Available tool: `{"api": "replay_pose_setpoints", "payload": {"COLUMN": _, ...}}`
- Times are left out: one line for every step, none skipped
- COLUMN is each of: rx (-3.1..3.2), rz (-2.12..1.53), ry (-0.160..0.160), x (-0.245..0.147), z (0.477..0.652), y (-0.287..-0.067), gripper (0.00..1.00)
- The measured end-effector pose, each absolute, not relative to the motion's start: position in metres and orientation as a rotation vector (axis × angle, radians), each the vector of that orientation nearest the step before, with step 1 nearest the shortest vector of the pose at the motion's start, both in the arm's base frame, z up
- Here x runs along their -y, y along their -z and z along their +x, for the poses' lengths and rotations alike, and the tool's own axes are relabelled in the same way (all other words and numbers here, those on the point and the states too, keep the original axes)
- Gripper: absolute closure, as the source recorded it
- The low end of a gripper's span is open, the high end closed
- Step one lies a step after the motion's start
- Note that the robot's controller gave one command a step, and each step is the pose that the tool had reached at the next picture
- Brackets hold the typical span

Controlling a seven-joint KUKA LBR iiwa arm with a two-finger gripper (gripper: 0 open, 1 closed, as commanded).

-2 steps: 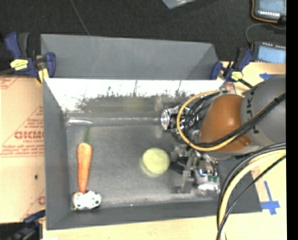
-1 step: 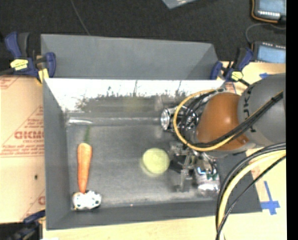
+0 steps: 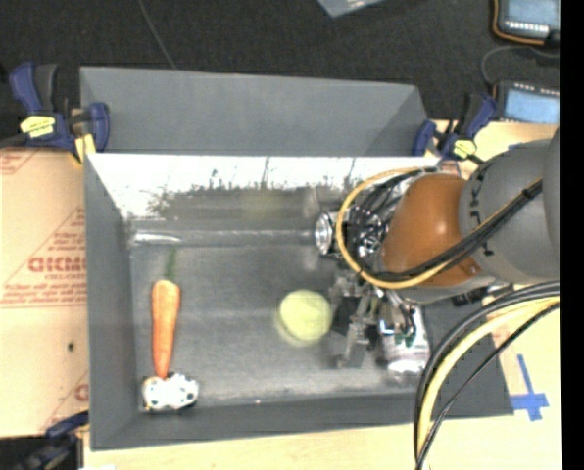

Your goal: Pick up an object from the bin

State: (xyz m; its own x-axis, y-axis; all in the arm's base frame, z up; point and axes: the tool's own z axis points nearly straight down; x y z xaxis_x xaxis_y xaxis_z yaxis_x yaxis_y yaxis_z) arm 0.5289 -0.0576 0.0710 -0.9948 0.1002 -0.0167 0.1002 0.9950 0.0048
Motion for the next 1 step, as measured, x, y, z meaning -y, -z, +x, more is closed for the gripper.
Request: {"api": "replay_pose_setpoints", "payload": {"rx": -3.120, "rz": 0.131, "ry": -0.003, "x": 0.0550, "z": 0.5337, "y": -0.0709, "gripper": 0.00}}
